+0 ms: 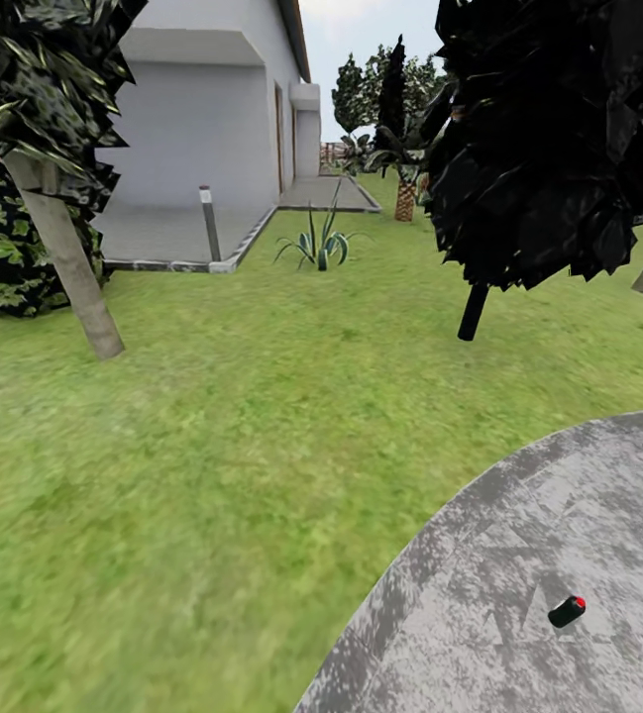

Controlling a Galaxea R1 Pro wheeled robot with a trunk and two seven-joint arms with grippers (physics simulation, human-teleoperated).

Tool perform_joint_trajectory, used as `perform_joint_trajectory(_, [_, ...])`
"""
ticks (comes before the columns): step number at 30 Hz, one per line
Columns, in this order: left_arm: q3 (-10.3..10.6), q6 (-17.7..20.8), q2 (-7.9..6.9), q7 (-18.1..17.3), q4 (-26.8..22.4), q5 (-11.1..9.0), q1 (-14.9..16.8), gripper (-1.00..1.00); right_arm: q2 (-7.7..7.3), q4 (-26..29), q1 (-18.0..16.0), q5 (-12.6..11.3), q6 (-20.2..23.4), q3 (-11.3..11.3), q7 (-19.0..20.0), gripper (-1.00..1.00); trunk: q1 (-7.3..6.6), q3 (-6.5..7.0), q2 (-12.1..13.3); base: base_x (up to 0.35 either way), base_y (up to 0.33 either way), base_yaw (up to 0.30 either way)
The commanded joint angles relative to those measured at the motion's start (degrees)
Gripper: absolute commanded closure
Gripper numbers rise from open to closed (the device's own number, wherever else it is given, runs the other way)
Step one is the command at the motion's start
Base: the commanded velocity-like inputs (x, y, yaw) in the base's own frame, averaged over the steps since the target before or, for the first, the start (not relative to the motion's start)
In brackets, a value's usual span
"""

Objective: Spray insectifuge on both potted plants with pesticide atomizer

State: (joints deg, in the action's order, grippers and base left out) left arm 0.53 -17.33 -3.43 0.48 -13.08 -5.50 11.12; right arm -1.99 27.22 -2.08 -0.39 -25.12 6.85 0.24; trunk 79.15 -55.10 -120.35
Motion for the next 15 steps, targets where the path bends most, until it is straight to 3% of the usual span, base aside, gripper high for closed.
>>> perform_joint_trajectory(1, [0.17,-0.16,0.0,-0.05,0.04,-0.57,-0.01,-1.0,0.05,-0.05,-0.03,-0.06,-0.19,0.1,0.02,-1.0,0.0,-0.1,-0.03,0.268,0.198,-0.218])
perform_joint_trajectory(15, [0.25,-0.16,0.08,-0.1,0.08,-0.6,0.02,-1.0,0.14,0.05,-0.03,-0.16,-0.19,0.27,0.02,-1.0,0.0,-0.72,-0.03,0.322,0.091,-0.195])
